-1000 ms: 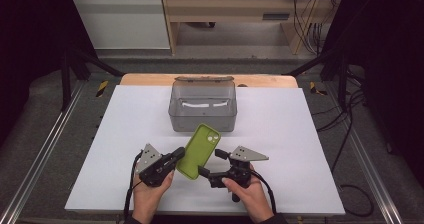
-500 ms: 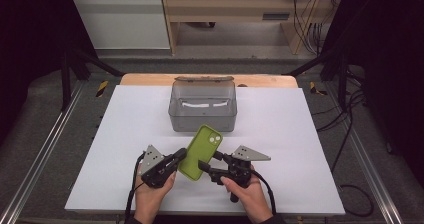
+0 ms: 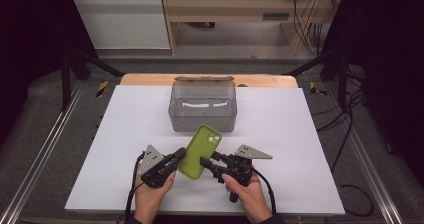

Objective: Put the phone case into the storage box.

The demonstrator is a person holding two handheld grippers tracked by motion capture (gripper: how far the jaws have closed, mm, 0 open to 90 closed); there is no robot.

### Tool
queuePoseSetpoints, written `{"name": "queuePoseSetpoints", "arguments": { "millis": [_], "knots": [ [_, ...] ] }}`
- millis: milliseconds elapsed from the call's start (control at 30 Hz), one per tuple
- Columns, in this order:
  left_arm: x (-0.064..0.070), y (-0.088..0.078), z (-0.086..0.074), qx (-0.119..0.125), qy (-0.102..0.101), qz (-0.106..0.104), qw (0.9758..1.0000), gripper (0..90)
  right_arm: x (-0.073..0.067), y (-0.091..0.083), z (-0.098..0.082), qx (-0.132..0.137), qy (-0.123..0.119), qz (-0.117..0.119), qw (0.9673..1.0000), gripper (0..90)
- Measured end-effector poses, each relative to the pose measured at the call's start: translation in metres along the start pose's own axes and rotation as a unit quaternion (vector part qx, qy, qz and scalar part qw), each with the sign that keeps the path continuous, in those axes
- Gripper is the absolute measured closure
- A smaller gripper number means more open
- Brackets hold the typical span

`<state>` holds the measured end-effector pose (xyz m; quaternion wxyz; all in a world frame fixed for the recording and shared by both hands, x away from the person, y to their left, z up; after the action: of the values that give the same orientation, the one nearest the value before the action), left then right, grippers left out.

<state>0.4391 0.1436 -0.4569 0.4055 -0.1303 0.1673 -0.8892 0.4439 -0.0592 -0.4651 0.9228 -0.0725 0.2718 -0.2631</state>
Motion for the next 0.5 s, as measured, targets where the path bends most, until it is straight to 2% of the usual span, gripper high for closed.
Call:
{"name": "queuePoseSetpoints", "arguments": {
  "millis": [67,367,500],
  "knots": [
    [0.0001,0.0003,-0.0001,0.0,0.0,0.0,1.0,88.4,-0.0001,-0.0004,0.0002,0.001,0.006,0.003,1.0,52.7],
    [-0.0004,0.0002,-0.0002,-0.001,0.001,0.0,1.0,88.4,0.0004,-0.0009,0.0003,0.002,0.003,0.004,1.0,57.4],
    [-0.0008,0.0004,-0.0005,-0.001,0.0,0.0,1.0,88.3,0.0009,-0.001,0.0005,0.004,0.006,0.004,1.0,56.8]
  ]
}}
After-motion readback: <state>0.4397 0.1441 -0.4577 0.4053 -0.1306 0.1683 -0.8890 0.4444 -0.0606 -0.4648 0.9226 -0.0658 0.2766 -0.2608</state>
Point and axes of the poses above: each handheld gripper's, and its own axes: y roughly forward along the jaws, z roughly out of its top, x roughly to its right, the point moved 4 cm from there along y, roughly forward along the jaws, and after that the axes turned 8 degrees about -x, right-handed, at the moved point
